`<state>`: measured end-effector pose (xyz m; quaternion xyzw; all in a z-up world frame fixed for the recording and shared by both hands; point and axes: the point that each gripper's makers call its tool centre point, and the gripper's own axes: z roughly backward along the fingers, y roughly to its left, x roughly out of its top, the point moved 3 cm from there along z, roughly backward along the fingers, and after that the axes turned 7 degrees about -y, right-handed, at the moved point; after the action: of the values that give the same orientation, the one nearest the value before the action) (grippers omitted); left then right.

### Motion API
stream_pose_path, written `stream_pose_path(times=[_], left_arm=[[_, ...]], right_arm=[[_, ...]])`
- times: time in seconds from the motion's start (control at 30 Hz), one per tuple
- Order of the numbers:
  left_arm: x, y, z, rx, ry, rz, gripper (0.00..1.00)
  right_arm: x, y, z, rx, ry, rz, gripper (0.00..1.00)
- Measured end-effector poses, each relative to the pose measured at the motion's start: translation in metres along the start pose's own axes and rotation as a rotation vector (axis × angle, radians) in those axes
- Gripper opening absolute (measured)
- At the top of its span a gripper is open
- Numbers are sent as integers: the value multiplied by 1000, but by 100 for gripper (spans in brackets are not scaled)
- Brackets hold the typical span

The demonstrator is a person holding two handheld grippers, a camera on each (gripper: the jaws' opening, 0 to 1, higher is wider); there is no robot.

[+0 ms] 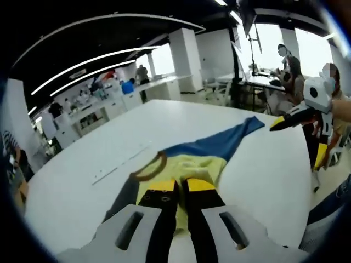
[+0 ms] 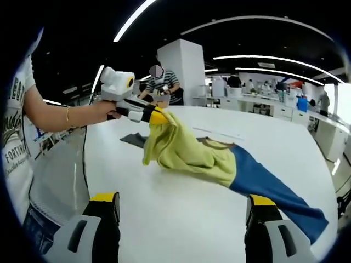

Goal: Fold the garment on the visible template until the final outline fits inside the template.

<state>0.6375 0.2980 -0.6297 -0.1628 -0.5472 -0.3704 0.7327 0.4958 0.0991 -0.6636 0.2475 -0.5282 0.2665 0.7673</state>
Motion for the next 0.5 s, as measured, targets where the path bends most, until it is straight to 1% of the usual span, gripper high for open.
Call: stream_pose_path(times=[0.13, 0.27, 0.37, 0.5], left_arm=[[-5, 11, -8, 15, 11, 3, 2], [-15, 19, -17, 26, 42, -13, 2], [-23, 25, -24, 22, 51, 8, 2], [-31, 35, -34, 38, 67, 27, 2]], right_arm=[[1, -4, -2, -13, -14, -20, 91], [-2, -4, -6, -18, -8, -31, 90], [-4, -3, -10, -15, -6, -40, 89], [-7, -2, -15, -12, 5, -45, 87]])
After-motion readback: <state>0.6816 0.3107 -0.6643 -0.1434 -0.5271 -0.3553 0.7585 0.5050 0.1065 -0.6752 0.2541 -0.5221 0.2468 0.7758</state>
